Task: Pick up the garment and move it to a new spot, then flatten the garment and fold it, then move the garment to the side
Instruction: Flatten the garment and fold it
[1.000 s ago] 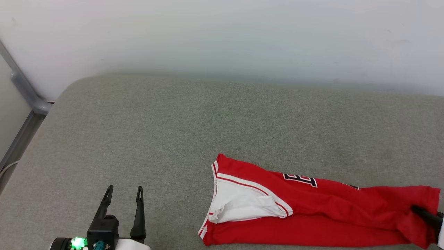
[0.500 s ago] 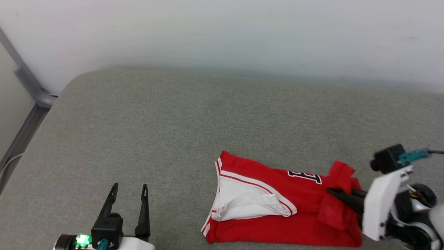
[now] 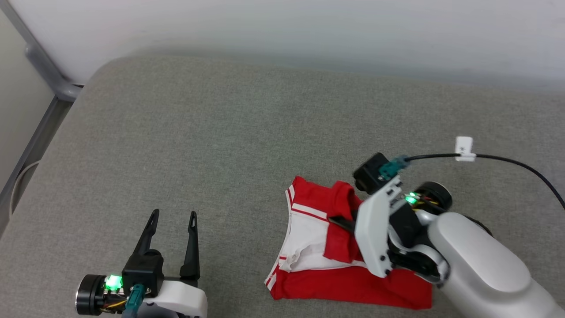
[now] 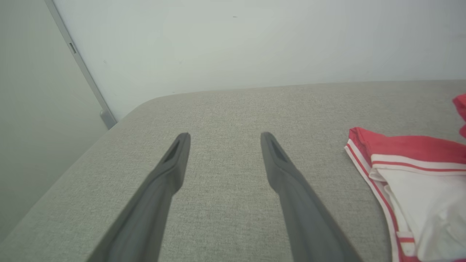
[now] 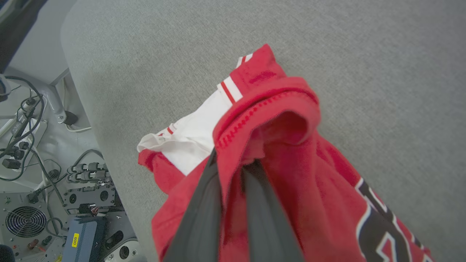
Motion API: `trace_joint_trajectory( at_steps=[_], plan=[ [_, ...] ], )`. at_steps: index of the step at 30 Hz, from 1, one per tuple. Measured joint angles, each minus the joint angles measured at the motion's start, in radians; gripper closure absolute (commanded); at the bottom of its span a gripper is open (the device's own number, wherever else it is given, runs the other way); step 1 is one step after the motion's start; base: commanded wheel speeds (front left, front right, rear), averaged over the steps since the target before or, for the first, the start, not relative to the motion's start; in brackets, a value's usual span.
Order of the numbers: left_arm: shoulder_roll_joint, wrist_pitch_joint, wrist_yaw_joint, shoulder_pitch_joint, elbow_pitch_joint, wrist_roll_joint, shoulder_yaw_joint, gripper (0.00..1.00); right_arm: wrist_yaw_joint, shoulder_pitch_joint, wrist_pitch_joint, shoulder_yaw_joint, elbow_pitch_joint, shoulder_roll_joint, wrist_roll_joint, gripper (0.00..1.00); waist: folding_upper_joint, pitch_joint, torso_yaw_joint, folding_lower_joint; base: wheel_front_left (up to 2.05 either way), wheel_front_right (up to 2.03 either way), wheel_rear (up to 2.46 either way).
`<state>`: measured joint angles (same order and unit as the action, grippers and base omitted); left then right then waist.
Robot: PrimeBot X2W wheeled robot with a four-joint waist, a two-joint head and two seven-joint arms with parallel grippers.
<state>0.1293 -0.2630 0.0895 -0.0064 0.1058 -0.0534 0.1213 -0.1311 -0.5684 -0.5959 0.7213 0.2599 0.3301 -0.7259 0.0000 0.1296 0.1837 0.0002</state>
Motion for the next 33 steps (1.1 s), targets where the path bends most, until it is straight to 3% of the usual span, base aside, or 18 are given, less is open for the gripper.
trace_joint_trajectory(
  at_steps=[11,18,19,20,21,27,33],
  plan=[
    [-0.023,0.0,-0.017,-0.041,0.012,0.01,0.0,0.0,0.0,-0.143,0.078,0.176,0.322,-0.124,0.042,1.0,0.0,0.046,0.029,0.0,0.0,0.0,0.0],
    [-0.032,0.0,-0.021,-0.041,0.022,0.013,-0.014,0.0,-0.001,-0.152,0.162,0.234,0.422,-0.142,0.013,1.0,0.0,0.048,0.022,-0.0001,0.0,0.0,0.0],
    [-0.033,0.0,-0.021,-0.041,0.024,0.013,-0.018,0.0,-0.001,-0.154,0.186,0.238,0.422,-0.142,0.01,0.68,0.0,0.044,0.019,-0.0001,0.0,0.0,0.0],
    [-0.033,0.0,-0.021,-0.04,0.027,0.014,-0.021,0.0,-0.001,-0.155,0.209,0.238,0.42,-0.14,0.002,0.2,0.0,0.038,0.016,-0.0001,0.0,0.0,0.0],
    [-0.033,0.0,-0.024,-0.039,0.03,0.014,-0.024,0.0,0.0,-0.157,0.235,0.237,0.413,-0.136,-0.01,0.0,-0.0001,0.031,0.012,-0.0001,0.0,0.0,0.0],
    [-0.03,0.0,-0.028,-0.009,0.026,0.015,-0.039,0.0,0.0,-0.169,0.425,0.183,0.319,-0.064,-0.005,0.0,0.0,-0.019,-0.014,-0.0001,0.0,0.0,0.0],
    [-0.025,0.0,-0.028,0.027,0.018,0.017,-0.056,0.0,0.0,-0.116,0.63,0.017,0.268,0.018,0.123,0.0,0.0,-0.065,-0.056,-0.0002,0.0,0.0,0.0]
  ],
)
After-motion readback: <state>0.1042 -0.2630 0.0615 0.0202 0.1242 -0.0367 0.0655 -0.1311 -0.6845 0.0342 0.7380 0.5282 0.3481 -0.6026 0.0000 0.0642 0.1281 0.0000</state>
